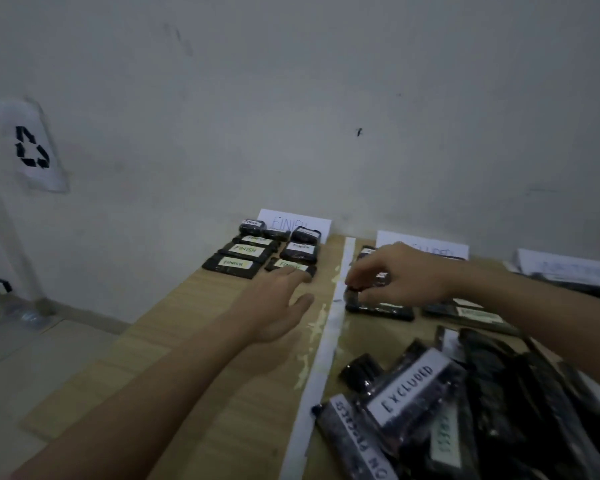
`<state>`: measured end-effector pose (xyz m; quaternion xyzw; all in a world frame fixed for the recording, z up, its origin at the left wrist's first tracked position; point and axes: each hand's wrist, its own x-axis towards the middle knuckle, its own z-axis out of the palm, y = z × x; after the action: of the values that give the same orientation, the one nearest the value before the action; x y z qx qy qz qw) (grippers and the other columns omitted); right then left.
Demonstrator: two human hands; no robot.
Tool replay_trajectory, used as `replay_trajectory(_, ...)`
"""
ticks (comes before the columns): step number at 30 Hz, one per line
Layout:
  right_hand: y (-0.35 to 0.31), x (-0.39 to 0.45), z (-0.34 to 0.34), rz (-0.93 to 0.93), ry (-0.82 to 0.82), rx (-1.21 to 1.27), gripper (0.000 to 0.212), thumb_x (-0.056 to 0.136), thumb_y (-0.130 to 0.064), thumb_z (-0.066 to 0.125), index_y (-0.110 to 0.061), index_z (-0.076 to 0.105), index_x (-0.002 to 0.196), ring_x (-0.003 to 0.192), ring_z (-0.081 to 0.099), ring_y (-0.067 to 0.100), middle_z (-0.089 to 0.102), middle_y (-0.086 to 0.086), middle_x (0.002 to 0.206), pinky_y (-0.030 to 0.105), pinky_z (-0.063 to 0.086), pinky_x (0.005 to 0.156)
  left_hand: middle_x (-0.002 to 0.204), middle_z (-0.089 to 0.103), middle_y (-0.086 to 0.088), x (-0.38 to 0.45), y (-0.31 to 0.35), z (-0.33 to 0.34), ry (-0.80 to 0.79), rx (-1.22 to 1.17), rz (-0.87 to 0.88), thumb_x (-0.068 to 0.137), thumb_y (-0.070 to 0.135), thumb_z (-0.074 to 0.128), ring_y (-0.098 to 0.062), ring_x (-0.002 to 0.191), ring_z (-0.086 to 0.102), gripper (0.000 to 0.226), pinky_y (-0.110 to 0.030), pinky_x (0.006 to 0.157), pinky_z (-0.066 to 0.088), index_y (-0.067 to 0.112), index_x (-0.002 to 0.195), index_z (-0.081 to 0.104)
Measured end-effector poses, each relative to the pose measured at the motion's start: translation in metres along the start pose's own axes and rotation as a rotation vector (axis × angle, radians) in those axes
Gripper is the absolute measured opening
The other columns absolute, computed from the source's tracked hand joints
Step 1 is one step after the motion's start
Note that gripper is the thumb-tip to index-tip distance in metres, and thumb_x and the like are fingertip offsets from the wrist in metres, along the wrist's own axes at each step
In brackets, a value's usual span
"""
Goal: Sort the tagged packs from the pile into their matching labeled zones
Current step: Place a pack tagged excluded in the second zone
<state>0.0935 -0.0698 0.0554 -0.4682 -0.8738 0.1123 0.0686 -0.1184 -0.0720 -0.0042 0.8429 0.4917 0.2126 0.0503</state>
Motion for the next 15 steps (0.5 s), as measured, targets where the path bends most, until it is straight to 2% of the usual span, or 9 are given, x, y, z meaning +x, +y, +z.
replay_trajectory(3,-0.005,-0.048,-0.003,-0.032,-0.034,0.030,0.026,0.084,-0.026,0.066,-0.025,0.066,0.110,0.090,0.060,-0.005,0.067,-0.013,0.101,0.005,0.043,0.074,0.136,0.047,0.004,-0.012,0.033,0.000,-0.042,-0.033,0.089,0.096,0.035,0.042,-0.014,0.121,0.045,0.038,-0.028,0.097,0.036,0.020,0.131,0.046)
replay_trajectory(5,-0.005,-0.072,-0.001,-0.022,-0.134,0.009,0.034,0.082,-0.032,0.067,-0.033,0.061,0.115,0.095,0.056,-0.005,0.062,-0.014,0.109,0.005,0.038,0.078,0.136,0.047,0.005,-0.020,0.051,0.002,-0.074,-0.027,0.133,0.096,0.036,0.040,-0.014,0.121,0.046,0.039,-0.028,0.096,0.037,0.021,0.132,0.045)
replay_trajectory(7,-0.003,-0.087,0.005,0.000,-0.261,-0.049,0.049,0.079,-0.036,0.069,-0.038,0.052,0.125,0.110,0.048,0.001,0.053,-0.013,0.124,0.018,0.038,0.093,0.137,0.046,0.006,-0.027,0.064,0.005,-0.075,-0.013,0.151,0.096,0.037,0.040,-0.012,0.121,0.045,0.039,-0.024,0.093,0.034,0.022,0.132,0.045)
replay_trajectory(9,-0.003,-0.094,0.014,-0.004,-0.312,-0.125,0.063,0.076,-0.037,0.071,-0.034,0.043,0.133,0.119,0.043,0.008,0.044,-0.010,0.132,0.028,0.035,0.104,0.137,0.047,0.006,-0.033,0.073,0.008,-0.072,-0.023,0.145,0.097,0.036,0.039,-0.011,0.122,0.045,0.039,-0.023,0.094,0.033,0.021,0.132,0.045)
replay_trajectory(11,-0.006,-0.096,0.023,-0.001,-0.296,-0.202,0.071,0.075,-0.036,0.074,-0.031,0.039,0.136,0.121,0.040,0.014,0.038,-0.006,0.133,0.034,0.035,0.105,0.136,0.048,0.004,-0.039,0.080,0.010,-0.083,-0.064,0.125,0.097,0.036,0.039,-0.011,0.122,0.045,0.040,-0.024,0.096,0.034,0.020,0.132,0.046)
replay_trajectory(13,-0.008,-0.098,0.030,0.007,-0.238,-0.232,0.072,0.072,-0.031,0.077,-0.029,0.041,0.134,0.115,0.041,0.018,0.034,-0.004,0.125,0.038,0.040,0.100,0.134,0.050,0.004,-0.044,0.086,0.009,-0.090,-0.127,0.099,0.097,0.036,0.039,-0.010,0.121,0.045,0.039,-0.023,0.096,0.036,0.019,0.131,0.047)
replay_trajectory(15,-0.008,-0.104,0.031,-0.019,-0.114,-0.220,0.068,0.068,-0.029,0.079,-0.029,0.046,0.127,0.107,0.042,0.016,0.032,-0.005,0.115,0.038,0.045,0.092,0.128,0.054,0.004,-0.047,0.091,0.007,-0.078,-0.251,0.051,0.097,0.033,0.040,-0.007,0.114,0.048,0.036,-0.016,0.088,0.038,0.018,0.128,0.050)
